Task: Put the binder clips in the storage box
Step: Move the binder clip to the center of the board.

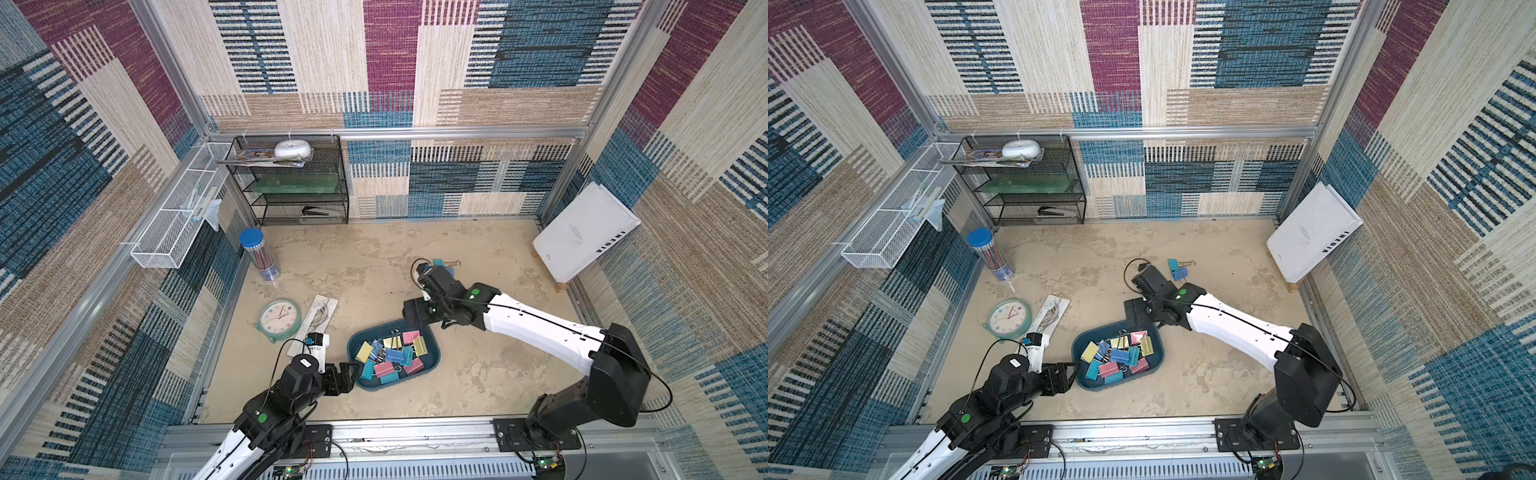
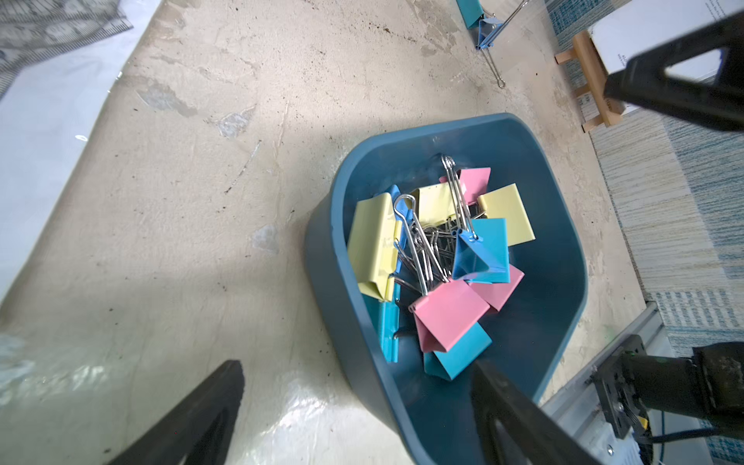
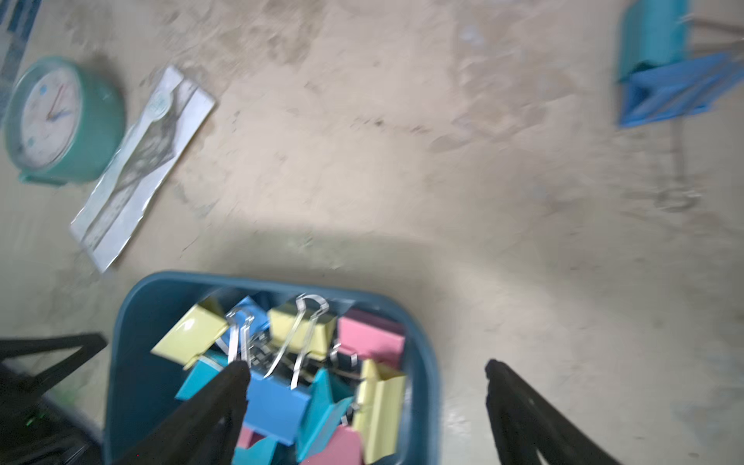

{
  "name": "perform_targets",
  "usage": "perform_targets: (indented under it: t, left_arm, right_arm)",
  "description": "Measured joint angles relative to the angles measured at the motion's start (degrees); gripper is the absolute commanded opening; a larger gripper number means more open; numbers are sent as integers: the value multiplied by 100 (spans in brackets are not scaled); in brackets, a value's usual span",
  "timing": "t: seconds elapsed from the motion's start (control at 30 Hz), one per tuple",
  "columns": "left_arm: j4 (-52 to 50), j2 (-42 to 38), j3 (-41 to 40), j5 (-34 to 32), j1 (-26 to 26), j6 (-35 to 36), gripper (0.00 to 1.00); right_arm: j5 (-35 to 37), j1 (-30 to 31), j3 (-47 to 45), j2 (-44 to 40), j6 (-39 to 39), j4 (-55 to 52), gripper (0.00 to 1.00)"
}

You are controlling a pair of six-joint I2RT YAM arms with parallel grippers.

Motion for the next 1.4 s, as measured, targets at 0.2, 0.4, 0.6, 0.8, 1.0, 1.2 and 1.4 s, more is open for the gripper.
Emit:
perform_targets:
  t: [0.2,0.4,0.6,0.8,1.0,1.2,1.4]
  left_arm:
    - [-2,28,0,-2,0,0,92]
    - [-2,33,0,-7,0,0,92]
    - [-2,76,0,-22,0,0,92]
    - [0,155,0,-24,0,0,92]
    - [0,210,0,-24,0,0,92]
    - [0,223,0,-26,0,0,92]
    - [2,238,0,-26,0,0,92]
  right_arm:
    - [-173,-1759,-68,284,-1060,721,100]
    - [-345,-2173,155,1167,-1941,1506,100]
    - [-656,-2509,348,1864,-2520,1902,99]
    - [-933,-2566,579,2345,-2855,2083,100]
    - [-1128,-2570,686,2647,-2946,2142,100]
    - [-1123,-2573,846,2868,-2946,2142,98]
    - [-1213,-2579,835,2516,-2883,2135,99]
